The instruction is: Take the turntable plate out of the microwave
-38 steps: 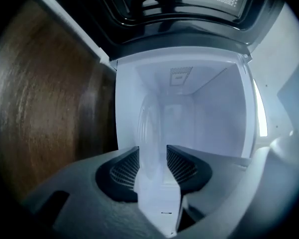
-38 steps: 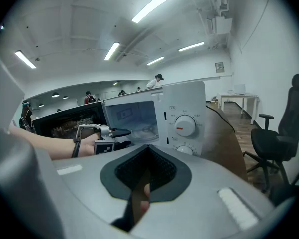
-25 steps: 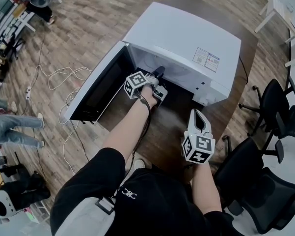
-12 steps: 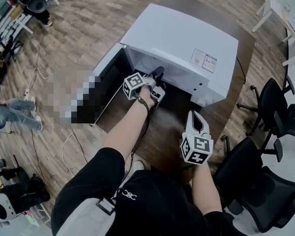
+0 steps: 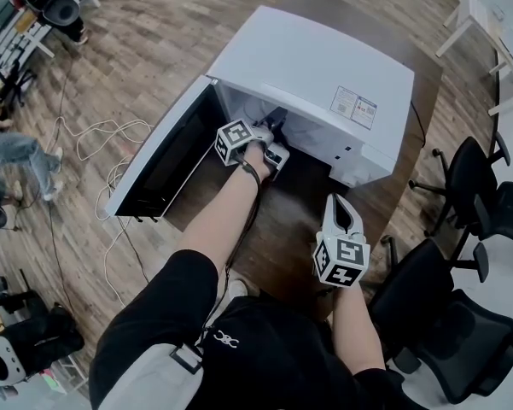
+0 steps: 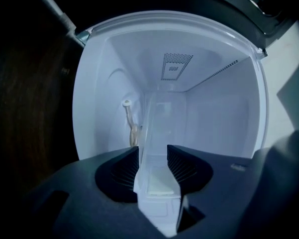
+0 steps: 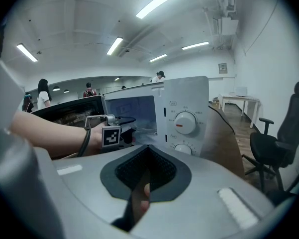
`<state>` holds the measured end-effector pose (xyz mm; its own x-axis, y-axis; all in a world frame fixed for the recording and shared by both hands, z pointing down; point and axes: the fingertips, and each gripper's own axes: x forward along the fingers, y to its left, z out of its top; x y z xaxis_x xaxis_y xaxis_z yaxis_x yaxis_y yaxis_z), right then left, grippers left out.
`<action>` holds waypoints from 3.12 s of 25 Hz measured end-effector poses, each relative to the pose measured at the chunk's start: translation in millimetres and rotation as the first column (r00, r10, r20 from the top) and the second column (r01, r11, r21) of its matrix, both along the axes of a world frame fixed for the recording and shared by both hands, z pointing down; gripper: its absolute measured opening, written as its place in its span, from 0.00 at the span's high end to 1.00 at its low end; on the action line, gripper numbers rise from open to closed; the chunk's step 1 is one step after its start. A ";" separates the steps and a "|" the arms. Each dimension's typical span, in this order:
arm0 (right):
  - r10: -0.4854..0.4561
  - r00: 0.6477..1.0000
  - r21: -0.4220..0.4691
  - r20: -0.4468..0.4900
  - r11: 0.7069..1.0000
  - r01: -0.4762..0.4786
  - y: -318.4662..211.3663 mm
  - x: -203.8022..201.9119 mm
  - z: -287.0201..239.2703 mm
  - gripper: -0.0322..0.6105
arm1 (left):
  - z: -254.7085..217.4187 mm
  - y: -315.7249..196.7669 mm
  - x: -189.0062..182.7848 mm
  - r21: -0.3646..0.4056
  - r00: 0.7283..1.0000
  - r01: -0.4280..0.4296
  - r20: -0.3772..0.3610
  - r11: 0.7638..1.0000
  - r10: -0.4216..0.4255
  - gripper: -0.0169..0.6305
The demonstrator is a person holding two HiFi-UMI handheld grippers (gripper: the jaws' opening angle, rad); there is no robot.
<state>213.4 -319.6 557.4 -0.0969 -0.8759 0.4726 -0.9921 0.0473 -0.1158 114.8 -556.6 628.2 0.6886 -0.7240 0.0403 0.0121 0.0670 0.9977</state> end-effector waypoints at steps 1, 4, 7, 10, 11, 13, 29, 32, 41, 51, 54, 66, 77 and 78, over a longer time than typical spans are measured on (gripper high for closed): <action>0.001 1.000 -0.002 -0.001 1.000 -0.001 -0.2 0.4 0.5 0.94 | -1.3 -2.9 0.7 0.000 1.000 0.005 -0.010 1.000 -0.005 0.69; 0.004 1.000 -0.007 -0.004 1.000 -0.004 -0.5 2.9 2.4 0.94 | -3.0 -8.1 4.6 0.006 1.000 0.007 -0.022 1.000 -0.007 0.69; 0.011 1.000 -0.010 -0.008 1.000 -0.011 -1.0 5.7 2.8 0.94 | -2.5 -8.4 5.8 0.017 1.000 0.001 -0.017 1.000 -0.001 0.73; 0.014 1.000 -0.013 -0.010 1.000 -0.014 -0.8 6.8 3.8 0.94 | -2.2 -10.7 6.3 0.023 1.000 0.004 -0.017 1.000 -0.003 0.76; 0.013 1.000 -0.015 -0.010 1.000 -0.013 -0.5 6.5 4.1 0.94 | -2.6 -12.6 7.4 0.022 1.000 0.007 -0.018 1.000 -0.006 0.77; 0.010 1.000 -0.016 -0.012 1.000 -0.011 0.2 5.6 3.9 0.94 | -3.0 -16.8 10.3 0.013 1.000 0.010 -0.012 1.000 -0.010 0.76; 0.010 0.999 -0.006 -0.037 1.000 -0.010 5.9 11.9 -2.3 0.94 | -4.0 -12.5 7.9 0.037 1.000 0.022 -0.015 0.999 -0.021 0.92; 0.012 0.999 -0.004 -0.037 1.000 -0.012 5.4 11.8 -3.1 0.94 | -10.7 -9.6 3.7 0.057 0.999 0.023 -0.037 0.998 -0.021 0.92; -0.013 1.000 0.023 -0.025 1.000 0.014 12.8 -10.4 -13.4 0.94 | -34.0 18.5 -11.4 0.097 0.999 0.002 -0.039 0.995 0.002 0.92; -0.039 0.999 0.075 -0.015 0.996 0.040 38.3 -45.3 -37.6 0.94 | -38.9 86.0 -46.4 0.076 1.000 0.008 -0.026 0.997 -0.006 0.92; -0.044 0.999 0.090 -0.012 0.995 0.045 49.9 -55.7 -44.3 0.94 | -40.3 112.0 -58.5 0.065 0.999 0.012 -0.038 0.998 -0.009 0.92; -0.052 0.996 0.128 0.079 0.991 0.042 86.1 -88.9 -62.8 0.94 | -60.6 217.1 -122.8 0.115 0.996 -0.017 -0.085 0.993 0.027 0.92; -0.062 0.997 0.187 0.050 0.981 0.051 109.2 -110.8 -76.9 0.94 | -102.8 297.7 -171.2 0.155 0.992 -0.026 -0.117 0.988 0.044 0.92; -0.059 0.997 0.194 0.045 0.980 0.049 110.1 -111.1 -78.7 0.94 | -107.1 302.8 -173.7 0.157 0.992 -0.025 -0.119 0.987 0.045 0.92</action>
<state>102.3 -209.5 478.7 -0.1656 -0.9430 0.2885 -0.9807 0.1267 -0.1489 -58.8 -253.8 521.2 0.7065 -0.6903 -0.1563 0.1347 -0.0857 0.9872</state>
